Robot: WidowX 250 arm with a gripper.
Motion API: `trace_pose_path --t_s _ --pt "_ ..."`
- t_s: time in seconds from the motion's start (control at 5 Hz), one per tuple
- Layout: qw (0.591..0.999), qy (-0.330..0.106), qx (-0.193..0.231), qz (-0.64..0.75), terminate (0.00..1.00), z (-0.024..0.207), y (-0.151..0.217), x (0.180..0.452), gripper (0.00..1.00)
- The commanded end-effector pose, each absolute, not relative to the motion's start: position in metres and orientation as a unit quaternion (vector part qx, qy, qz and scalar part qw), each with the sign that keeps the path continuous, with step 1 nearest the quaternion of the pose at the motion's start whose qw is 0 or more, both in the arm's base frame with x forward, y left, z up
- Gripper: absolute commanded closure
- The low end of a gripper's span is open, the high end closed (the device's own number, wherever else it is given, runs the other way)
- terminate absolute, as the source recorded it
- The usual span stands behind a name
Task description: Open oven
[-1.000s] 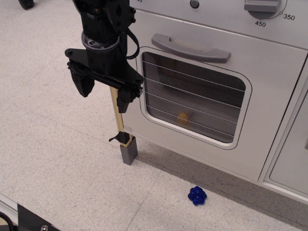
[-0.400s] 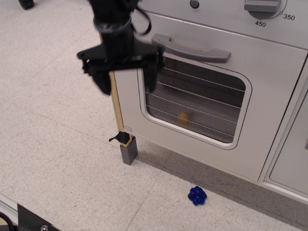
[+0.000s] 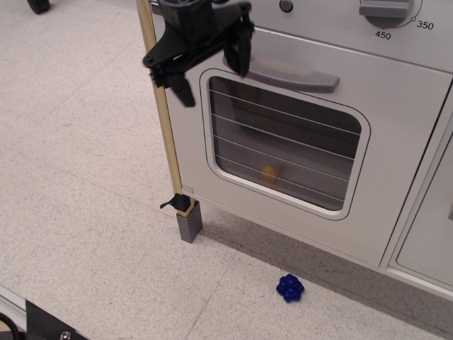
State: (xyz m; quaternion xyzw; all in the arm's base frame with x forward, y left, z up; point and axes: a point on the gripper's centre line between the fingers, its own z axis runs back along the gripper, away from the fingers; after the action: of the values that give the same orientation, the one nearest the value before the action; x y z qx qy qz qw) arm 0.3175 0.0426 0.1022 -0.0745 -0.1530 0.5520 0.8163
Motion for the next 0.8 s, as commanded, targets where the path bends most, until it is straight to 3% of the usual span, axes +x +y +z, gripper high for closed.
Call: trace_pose_path --t_s 0.0,0.6 --pt "0.753 -0.15 -0.126 0.628 0.0 0.105 0.047 0.346 0.0" --pt "0.739 -0.139 -0.171 0.637 0.0 0.082 0.027 0.361 0.0"
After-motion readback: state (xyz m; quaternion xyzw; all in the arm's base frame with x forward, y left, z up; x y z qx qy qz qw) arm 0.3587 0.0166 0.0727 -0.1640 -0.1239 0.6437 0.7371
